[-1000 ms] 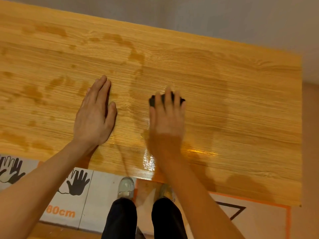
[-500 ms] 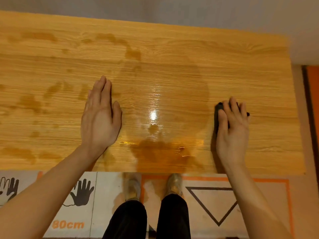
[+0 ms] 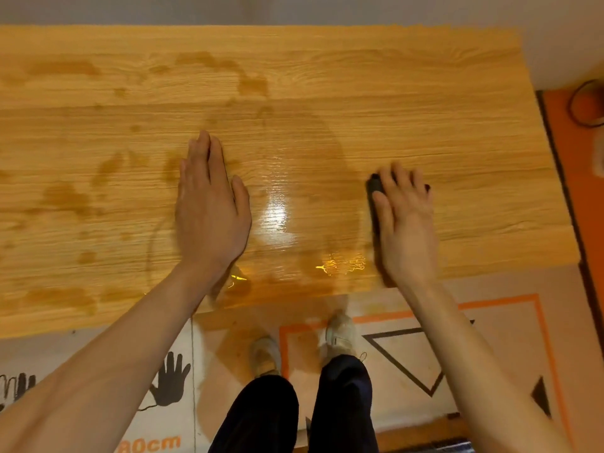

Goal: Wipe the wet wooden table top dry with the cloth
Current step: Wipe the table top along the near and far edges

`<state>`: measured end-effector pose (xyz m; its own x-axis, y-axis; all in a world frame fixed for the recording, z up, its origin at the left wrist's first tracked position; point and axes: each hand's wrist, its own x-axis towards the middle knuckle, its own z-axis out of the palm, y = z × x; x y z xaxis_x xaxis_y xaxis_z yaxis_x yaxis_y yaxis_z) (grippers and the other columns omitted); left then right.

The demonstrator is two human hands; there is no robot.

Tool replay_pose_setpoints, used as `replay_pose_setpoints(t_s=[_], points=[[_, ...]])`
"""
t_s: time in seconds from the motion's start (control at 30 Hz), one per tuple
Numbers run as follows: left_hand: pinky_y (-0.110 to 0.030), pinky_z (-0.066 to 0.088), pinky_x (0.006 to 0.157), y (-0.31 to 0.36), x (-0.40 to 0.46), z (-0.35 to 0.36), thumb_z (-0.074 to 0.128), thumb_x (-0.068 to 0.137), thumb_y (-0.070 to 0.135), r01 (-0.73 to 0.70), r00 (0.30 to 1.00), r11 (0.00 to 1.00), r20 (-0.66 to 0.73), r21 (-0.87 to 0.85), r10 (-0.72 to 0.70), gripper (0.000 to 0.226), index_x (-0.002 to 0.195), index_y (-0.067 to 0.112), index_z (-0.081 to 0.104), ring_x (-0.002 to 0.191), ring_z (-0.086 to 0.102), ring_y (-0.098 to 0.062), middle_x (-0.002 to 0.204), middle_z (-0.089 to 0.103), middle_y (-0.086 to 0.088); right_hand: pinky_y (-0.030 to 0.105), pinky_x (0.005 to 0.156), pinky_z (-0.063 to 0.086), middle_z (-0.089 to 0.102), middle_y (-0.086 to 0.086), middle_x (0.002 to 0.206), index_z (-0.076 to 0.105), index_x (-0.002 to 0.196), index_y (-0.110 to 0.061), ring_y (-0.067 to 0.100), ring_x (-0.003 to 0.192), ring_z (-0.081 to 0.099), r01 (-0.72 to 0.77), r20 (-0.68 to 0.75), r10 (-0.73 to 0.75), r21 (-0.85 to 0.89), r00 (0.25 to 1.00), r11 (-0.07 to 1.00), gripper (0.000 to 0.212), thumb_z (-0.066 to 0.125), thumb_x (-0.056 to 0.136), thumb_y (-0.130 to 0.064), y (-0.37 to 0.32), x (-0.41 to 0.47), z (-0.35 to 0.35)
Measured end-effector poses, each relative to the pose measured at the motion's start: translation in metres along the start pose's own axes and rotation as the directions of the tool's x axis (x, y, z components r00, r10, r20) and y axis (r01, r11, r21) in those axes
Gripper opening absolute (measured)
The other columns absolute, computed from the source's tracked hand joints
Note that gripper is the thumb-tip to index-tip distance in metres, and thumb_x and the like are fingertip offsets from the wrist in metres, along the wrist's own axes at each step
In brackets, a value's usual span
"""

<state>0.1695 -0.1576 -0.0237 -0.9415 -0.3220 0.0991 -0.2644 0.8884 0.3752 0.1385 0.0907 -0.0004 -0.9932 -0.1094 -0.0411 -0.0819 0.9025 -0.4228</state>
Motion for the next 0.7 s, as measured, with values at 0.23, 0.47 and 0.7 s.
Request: replay_pose_setpoints(t_s=[0.23,0.47,0.7], points=[[-0.04,0.009,0.129,0.001,0.001,-0.002,0.03,0.108,0.024,0.024,1.0,0.999,0.019,-0.023,-0.023,0.057,0.158,-0.002,0.022,0.157,0.015,-0.031,0.168,0.019,-0.017,0.048,0.12,0.011,0.03,0.012,0.156,0.044,0.144,-0.008,0.034,0.147,0.018,-0.322,-0.181,0.335,0.098,0.925,0.942,0.046,0.031,0.104,-0.027,0.006,0.004,-0.001],[-0.037,0.007,0.129,0.002,-0.001,-0.001,0.03,0.109,0.023,0.019,1.0,0.999,0.004,-0.048,-0.018,0.056,0.159,0.0,0.021,0.157,0.014,-0.027,0.168,0.018,-0.014,0.041,0.121,0.002,0.032,0.005,0.156,0.043,0.144,-0.017,0.026,0.148,0.018,0.036,-0.073,-0.038,-0.032,0.997,0.999,0.051,0.019,0.103,-0.035,-0.109,-0.037,0.065],[-0.039,0.009,0.129,-0.003,-0.001,-0.005,0.034,0.109,0.023,-0.01,1.0,0.992,0.019,-0.123,0.012,0.053,0.157,0.0,0.029,0.156,0.018,-0.028,0.167,0.023,-0.014,0.049,0.118,0.021,0.041,0.009,0.151,0.048,0.141,-0.011,0.032,0.143,0.029,0.059,-0.039,-0.06,-0.048,0.997,0.997,0.045,0.033,0.103,-0.03,0.001,-0.021,0.007]])
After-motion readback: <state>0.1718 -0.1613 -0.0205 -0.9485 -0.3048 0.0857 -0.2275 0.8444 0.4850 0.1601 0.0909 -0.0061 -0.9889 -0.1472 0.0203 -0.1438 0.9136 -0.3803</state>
